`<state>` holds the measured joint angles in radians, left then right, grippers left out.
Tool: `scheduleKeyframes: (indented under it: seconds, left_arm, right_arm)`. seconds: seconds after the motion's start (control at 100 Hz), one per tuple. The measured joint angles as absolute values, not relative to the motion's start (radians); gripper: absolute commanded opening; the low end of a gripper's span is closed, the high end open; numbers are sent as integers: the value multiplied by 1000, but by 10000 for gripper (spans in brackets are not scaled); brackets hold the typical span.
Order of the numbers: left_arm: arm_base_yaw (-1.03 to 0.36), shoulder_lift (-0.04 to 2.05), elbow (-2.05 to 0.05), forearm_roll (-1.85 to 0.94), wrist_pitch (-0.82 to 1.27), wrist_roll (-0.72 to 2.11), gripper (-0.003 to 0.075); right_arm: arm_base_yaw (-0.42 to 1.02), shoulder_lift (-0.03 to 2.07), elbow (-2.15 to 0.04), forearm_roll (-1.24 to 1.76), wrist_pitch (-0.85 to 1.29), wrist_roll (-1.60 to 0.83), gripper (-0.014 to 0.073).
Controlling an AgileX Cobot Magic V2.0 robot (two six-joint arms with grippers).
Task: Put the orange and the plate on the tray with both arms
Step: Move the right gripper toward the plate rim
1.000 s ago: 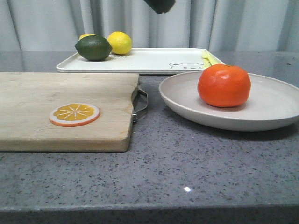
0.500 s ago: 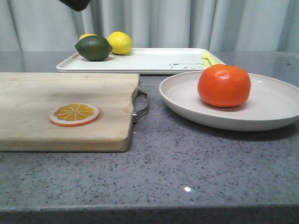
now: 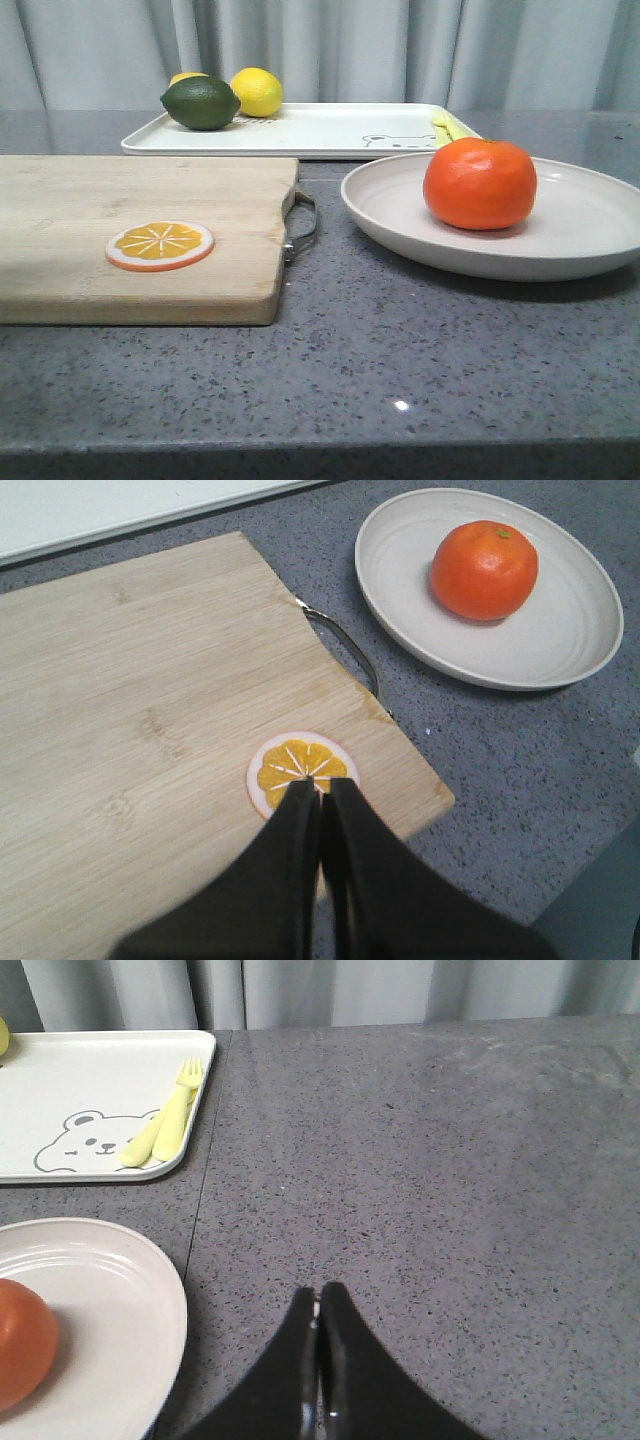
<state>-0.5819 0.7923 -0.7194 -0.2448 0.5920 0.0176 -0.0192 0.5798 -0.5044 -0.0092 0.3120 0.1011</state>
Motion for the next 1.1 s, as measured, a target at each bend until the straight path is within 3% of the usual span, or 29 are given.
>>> scheduleKeyframes:
  seconds: [0.48,0.84,0.94,1.1]
  left_arm:
    - [-582,463,-502,-245,607,15,-19]
    - [-582,448,-500,-245,611,15,-19]
    - [-582,448,-500,-245,611,15,-19]
    - [-582,448,-500,-245,611,15,-19]
  right_arm:
    - [-19,598,-536,-9,427,101,-59]
    - [-10,857,-752,-9,651,75,-54]
    - [19,940,-815,0,685,71,-8]
    - [75,1073,-907,0,738,69,146]
